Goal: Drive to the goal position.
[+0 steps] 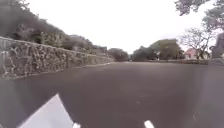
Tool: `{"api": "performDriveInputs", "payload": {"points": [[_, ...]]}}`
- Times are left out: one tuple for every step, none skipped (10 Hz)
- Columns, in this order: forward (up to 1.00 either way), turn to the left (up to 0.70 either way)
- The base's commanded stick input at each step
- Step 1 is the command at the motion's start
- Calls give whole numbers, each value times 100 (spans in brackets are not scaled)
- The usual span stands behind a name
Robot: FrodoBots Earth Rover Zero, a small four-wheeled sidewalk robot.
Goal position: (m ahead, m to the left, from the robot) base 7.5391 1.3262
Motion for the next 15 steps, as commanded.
{"api": "performDriveInputs", "payload": {"points": [[50,0],[50,0],[50,0],[50,0],[50,0],[50,0],[50,0],[50,0],[50,0],[50,0],[50,0],[50,0],[50,0],[50,0],[50,0]]}}
